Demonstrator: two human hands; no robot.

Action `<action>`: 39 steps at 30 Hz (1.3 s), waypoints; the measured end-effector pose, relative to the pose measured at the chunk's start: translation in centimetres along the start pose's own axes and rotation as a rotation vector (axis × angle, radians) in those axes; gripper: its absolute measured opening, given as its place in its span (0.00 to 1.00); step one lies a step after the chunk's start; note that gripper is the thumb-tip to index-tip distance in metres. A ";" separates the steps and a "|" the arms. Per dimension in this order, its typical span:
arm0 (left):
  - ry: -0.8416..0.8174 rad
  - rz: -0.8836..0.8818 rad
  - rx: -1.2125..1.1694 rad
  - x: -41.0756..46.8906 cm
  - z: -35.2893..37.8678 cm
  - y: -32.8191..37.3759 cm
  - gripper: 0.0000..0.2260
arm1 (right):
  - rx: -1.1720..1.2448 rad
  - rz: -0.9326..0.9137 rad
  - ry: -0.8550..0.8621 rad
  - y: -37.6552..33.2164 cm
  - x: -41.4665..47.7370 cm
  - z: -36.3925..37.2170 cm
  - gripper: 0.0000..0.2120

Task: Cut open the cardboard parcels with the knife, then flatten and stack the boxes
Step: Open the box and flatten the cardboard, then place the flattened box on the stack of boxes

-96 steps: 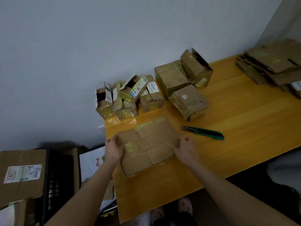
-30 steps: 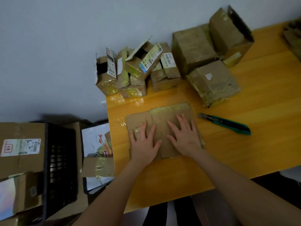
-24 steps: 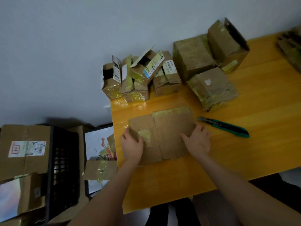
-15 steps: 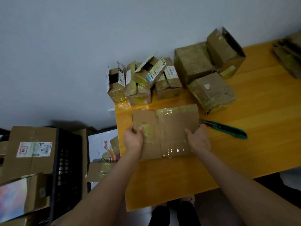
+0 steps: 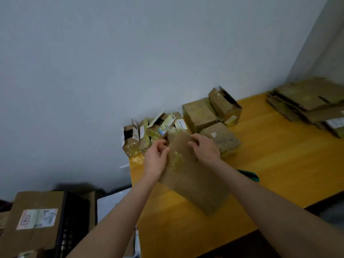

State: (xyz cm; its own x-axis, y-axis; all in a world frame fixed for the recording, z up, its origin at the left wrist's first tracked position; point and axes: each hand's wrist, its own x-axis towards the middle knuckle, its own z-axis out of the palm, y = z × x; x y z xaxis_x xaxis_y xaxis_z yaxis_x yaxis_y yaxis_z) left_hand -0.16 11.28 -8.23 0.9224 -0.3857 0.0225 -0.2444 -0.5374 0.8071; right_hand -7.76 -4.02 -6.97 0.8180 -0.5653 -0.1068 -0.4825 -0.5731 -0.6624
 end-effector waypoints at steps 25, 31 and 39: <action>-0.612 -0.311 -0.793 0.5 8.5 15.1 0.12 | -0.268 -0.065 0.205 9.4 -5.0 -15.0 0.09; -0.585 -0.087 -0.516 -1.6 14.0 20.7 0.09 | -0.297 0.026 0.232 14.9 -4.5 -20.6 0.10; -0.431 0.202 -0.070 -2.8 22.9 27.0 0.10 | -0.295 -0.061 0.220 21.4 -3.3 -27.2 0.13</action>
State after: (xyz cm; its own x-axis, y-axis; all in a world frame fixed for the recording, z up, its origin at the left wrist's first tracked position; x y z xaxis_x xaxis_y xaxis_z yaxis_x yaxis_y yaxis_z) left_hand -16.19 -19.30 -0.06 0.6468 -0.7609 -0.0515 -0.3719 -0.3736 0.8498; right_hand -29.32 -30.54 -0.64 0.7768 -0.6202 0.1092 -0.5307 -0.7381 -0.4166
